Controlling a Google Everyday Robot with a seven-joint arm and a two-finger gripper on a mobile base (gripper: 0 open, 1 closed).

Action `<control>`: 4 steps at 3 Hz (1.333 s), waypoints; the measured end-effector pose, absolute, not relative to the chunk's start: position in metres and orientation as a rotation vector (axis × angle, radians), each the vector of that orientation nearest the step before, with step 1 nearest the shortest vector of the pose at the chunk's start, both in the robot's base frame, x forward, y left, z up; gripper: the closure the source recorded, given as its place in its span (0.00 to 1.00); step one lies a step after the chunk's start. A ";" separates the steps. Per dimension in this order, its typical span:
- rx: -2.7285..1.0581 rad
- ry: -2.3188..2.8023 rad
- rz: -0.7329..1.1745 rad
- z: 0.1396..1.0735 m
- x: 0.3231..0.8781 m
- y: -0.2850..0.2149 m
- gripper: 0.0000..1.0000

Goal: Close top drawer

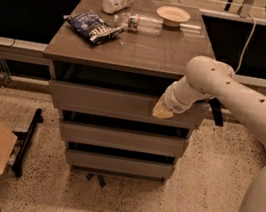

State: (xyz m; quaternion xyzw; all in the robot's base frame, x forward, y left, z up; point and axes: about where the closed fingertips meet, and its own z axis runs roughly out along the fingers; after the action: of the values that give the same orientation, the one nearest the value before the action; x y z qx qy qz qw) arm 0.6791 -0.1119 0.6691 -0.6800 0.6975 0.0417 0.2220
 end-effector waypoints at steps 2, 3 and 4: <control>-1.886 1.928 0.124 0.664 0.678 -0.109 0.34; -1.889 1.928 0.129 0.662 0.677 -0.108 0.12; -1.891 1.929 0.132 0.660 0.677 -0.107 0.00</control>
Offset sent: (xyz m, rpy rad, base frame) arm -0.0005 0.0015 -0.0023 0.0001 0.0039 0.0026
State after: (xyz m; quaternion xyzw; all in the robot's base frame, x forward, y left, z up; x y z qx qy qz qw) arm 0.6769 -0.1070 0.6602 -0.6827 0.6962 0.0478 0.2168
